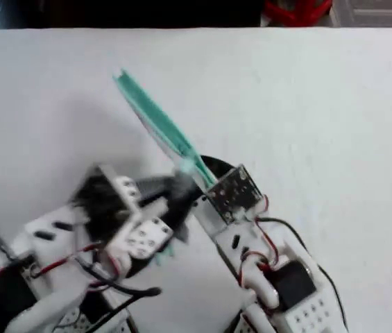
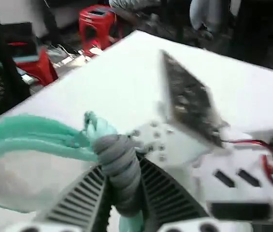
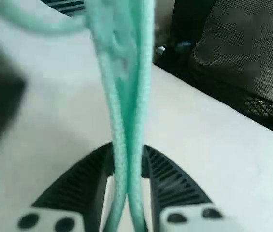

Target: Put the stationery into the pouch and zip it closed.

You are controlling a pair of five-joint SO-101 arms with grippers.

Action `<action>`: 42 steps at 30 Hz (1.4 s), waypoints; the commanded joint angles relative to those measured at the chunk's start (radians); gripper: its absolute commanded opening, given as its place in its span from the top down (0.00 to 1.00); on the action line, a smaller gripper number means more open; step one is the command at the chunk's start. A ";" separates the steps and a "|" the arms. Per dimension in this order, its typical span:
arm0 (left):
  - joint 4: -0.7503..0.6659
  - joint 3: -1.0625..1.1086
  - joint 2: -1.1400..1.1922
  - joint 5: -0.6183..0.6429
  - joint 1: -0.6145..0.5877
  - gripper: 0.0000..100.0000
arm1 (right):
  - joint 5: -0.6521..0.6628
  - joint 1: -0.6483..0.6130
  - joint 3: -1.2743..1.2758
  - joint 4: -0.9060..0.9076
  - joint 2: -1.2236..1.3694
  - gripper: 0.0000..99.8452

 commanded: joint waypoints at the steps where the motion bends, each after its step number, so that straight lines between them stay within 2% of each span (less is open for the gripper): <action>1: -0.084 -0.044 -0.088 -0.020 -0.154 0.98 | -0.002 0.010 -0.052 0.061 -0.191 0.97; 5: -0.189 0.002 -0.116 -0.020 -0.325 0.98 | -0.003 0.010 -0.049 0.133 -0.320 0.85; 8: -0.272 0.095 -0.114 -0.018 -0.398 0.98 | -0.009 0.008 -0.037 0.151 -0.325 0.84; 14: -0.407 0.262 -0.117 -0.018 -0.414 0.98 | -0.009 0.008 -0.034 0.170 -0.326 0.79; 21: -0.414 0.282 -0.116 -0.018 -0.414 0.98 | -0.003 0.008 -0.028 0.170 -0.326 0.85; 28: -0.414 0.293 -0.114 -0.018 -0.414 0.98 | -0.009 0.008 -0.029 0.173 -0.332 0.77; 33: -0.454 0.342 -0.116 -0.020 -0.415 0.98 | -0.009 0.008 -0.035 0.202 -0.334 0.76; 39: -0.499 0.370 -0.114 -0.020 -0.490 0.98 | -0.002 0.008 -0.034 0.231 -0.334 0.77; 42: -0.494 0.374 -0.114 -0.020 -0.507 0.98 | -0.002 0.008 -0.041 0.236 -0.334 0.81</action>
